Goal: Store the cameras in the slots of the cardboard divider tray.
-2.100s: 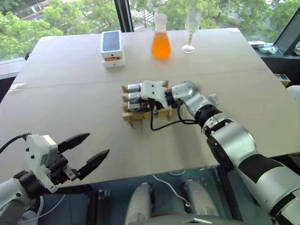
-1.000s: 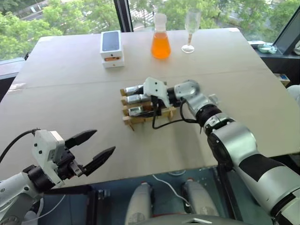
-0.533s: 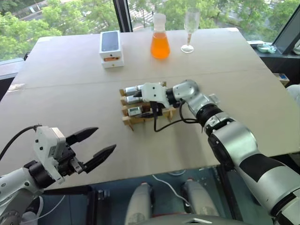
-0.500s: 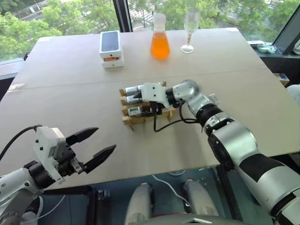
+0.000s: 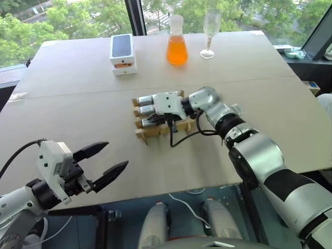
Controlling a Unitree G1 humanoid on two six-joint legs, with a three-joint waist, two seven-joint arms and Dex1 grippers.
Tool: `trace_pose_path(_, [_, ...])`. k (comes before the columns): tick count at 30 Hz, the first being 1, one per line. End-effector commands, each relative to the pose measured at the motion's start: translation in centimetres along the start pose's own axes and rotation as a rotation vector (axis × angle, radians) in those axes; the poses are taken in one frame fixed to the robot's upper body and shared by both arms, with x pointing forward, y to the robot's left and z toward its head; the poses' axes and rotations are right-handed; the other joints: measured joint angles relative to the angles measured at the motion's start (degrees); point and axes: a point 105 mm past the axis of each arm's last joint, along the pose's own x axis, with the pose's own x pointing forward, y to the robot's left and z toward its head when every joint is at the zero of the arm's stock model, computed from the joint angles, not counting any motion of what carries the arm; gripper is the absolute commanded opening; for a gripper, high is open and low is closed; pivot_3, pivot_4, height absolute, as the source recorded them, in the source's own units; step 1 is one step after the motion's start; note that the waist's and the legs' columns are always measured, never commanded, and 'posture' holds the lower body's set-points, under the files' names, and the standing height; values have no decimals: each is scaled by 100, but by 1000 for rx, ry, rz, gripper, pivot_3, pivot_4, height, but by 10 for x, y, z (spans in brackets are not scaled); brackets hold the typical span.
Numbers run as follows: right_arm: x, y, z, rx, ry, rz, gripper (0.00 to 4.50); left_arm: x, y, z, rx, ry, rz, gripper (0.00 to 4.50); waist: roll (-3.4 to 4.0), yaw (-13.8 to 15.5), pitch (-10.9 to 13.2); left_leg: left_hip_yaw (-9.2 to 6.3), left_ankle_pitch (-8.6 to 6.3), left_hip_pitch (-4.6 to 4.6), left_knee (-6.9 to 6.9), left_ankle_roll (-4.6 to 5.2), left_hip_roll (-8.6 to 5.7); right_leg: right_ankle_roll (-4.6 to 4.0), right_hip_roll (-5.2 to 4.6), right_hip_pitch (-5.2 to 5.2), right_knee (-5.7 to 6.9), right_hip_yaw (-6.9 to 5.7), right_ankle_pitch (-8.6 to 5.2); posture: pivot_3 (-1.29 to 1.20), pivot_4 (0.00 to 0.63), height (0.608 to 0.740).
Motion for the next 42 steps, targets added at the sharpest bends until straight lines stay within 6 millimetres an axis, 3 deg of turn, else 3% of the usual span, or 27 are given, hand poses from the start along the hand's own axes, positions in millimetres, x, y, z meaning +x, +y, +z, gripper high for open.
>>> trace_pose_path(1, [-4,-11,19,-26,-60,-17,43,0,-1,6,20,-16,-8,4447,0,2,0,0,0,0,0,0,0,0,0,0,0,0,0,0,150,740])
trace_pose_path(4, [-17,-11,13,3,-79,-21,43,4,-2,7,24,-23,-21,4447,0,15,0,0,0,-1,0,0,0,0,-1,0,0,0,0,0,150,740])
trace_pose_path(5, [-24,-9,8,11,-72,-18,273,5,-2,8,25,-26,-28,4447,0,26,0,0,0,-1,0,0,-2,0,-2,1,0,-1,0,0,150,740])
trace_pose_path(8, [-48,-11,-5,48,-79,-63,1280,8,-1,9,26,-29,-42,4447,-2,44,-1,1,0,-1,4,0,-6,0,-9,10,-2,-14,0,0,150,740])
trace_pose_path(12, [-92,-21,-17,138,-113,-204,3087,13,3,11,32,-34,-63,4447,1,45,1,2,1,-2,6,1,-7,1,-9,12,-2,-17,1,0,150,740])
trace_pose_path(19, [-183,-22,-64,319,-55,-626,3087,28,6,15,41,-45,-135,4447,1,76,0,11,0,-5,4,1,-7,2,-5,13,-4,-20,1,0,150,740])
trace_pose_path(23, [-221,-4,-87,400,32,-811,3087,35,8,19,52,-50,-164,4447,2,55,1,22,0,-4,6,2,-7,3,1,12,-3,-9,1,0,150,740])
trace_pose_path(27, [-251,17,-93,481,85,-984,3087,37,9,21,58,-47,-187,4447,2,74,1,23,0,-4,5,3,-6,4,7,10,-2,-2,1,0,150,740])
trace_pose_path(29, [-258,30,-95,540,124,-1064,3087,40,9,22,56,-44,-204,4447,2,84,1,23,0,-4,5,3,-5,5,10,10,0,0,1,0,150,740])
trace_pose_path(34, [-248,54,-91,676,149,-1092,3087,46,9,23,63,-42,-239,4447,2,83,0,28,1,0,18,3,-4,6,29,10,4,11,0,0,150,740])
trace_pose_path(42, [-232,65,-82,748,117,-1087,3087,48,9,23,68,-36,-273,4447,1,108,0,29,1,1,23,4,0,6,45,10,5,21,0,0,150,740])
